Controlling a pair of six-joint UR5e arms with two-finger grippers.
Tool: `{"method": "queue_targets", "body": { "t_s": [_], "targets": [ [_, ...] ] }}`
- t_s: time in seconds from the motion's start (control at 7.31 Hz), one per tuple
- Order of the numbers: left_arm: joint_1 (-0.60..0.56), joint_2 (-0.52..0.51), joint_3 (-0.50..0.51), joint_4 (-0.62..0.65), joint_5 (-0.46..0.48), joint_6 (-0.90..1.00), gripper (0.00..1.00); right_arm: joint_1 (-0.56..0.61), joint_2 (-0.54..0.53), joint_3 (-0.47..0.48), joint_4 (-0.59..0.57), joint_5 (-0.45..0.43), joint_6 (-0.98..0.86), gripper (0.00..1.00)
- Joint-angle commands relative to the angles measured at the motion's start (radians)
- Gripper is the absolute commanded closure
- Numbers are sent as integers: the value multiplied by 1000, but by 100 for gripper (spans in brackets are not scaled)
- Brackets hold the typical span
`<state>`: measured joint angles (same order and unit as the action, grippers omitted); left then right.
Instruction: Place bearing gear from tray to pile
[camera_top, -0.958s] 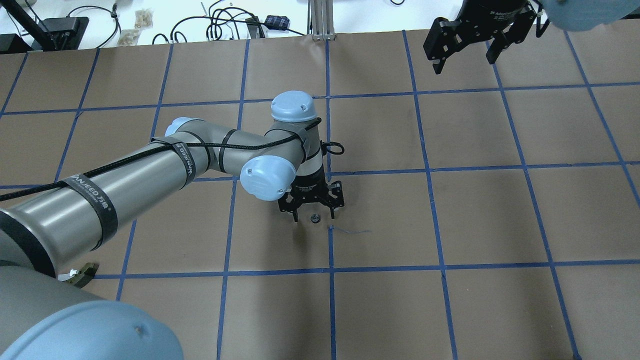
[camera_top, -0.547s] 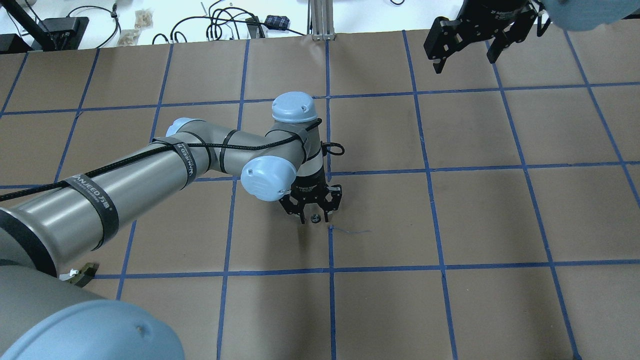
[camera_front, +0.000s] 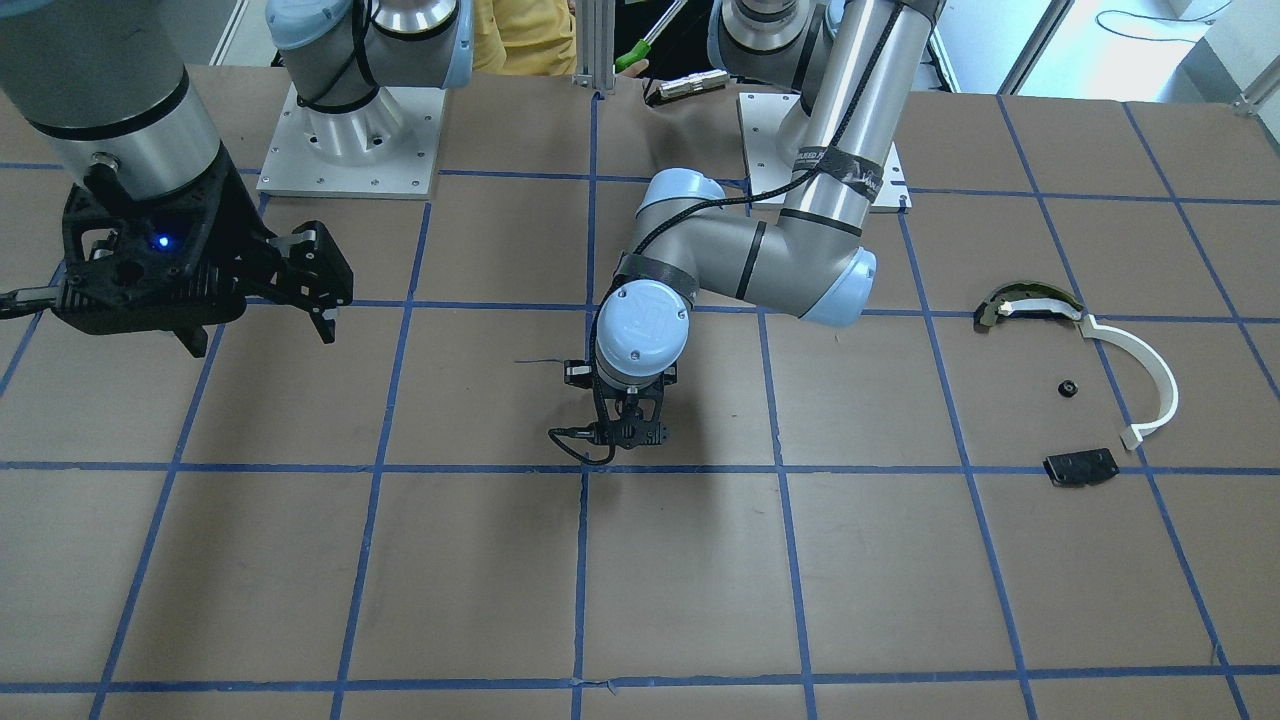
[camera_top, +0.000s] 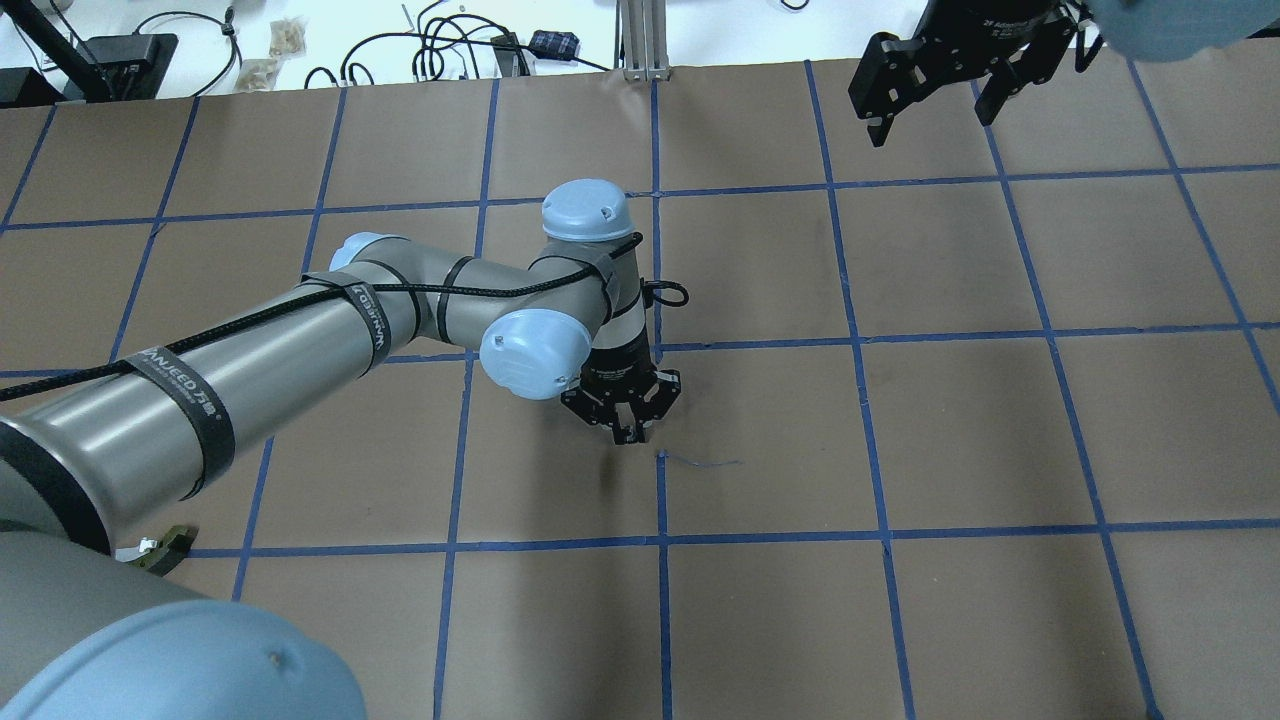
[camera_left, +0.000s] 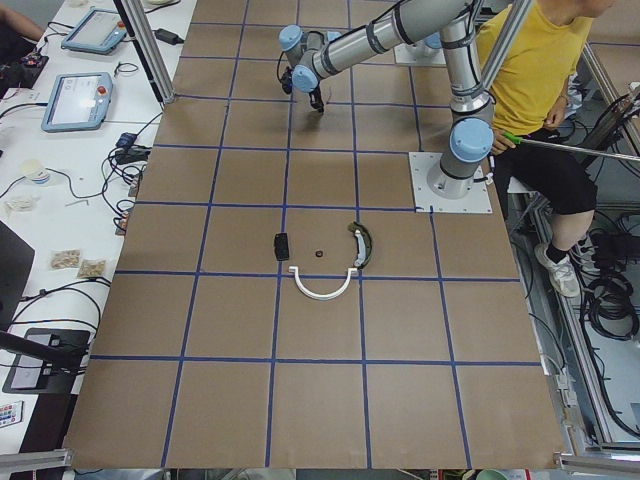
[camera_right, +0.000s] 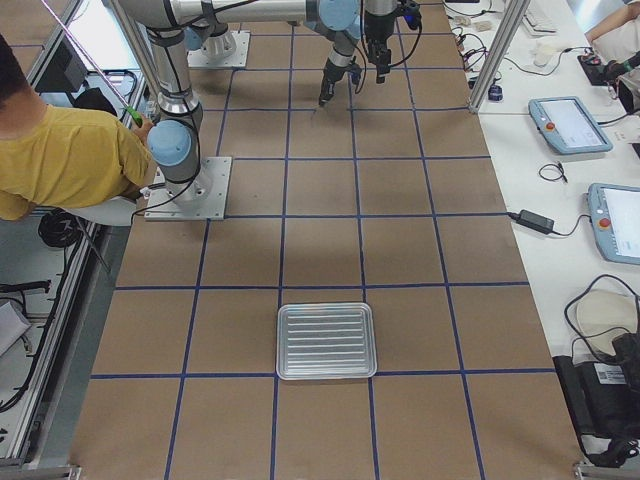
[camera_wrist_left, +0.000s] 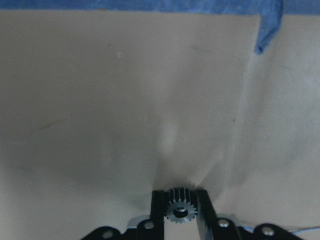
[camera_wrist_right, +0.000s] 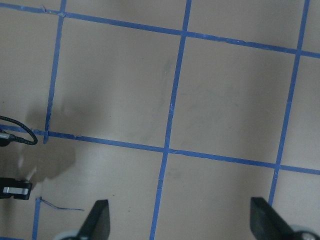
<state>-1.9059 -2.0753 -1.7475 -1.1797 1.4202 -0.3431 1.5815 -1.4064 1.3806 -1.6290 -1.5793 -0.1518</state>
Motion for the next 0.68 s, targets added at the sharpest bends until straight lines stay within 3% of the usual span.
{"method": "queue_targets", "body": {
  "t_s": [0.0, 0.14, 0.41, 0.55],
  "targets": [
    [48, 30, 29, -6, 104, 15, 100, -3, 0, 17, -9, 2, -5, 0],
    [153, 52, 67, -39, 143, 47, 100, -6, 0, 18, -14, 4, -8, 0],
    [371, 87, 130, -119, 173, 304, 100, -6, 0, 18, -14, 4, -8, 0],
    [471, 107, 125, -148, 239, 422, 100, -6, 0, 20, -14, 4, -6, 0]
  ]
}}
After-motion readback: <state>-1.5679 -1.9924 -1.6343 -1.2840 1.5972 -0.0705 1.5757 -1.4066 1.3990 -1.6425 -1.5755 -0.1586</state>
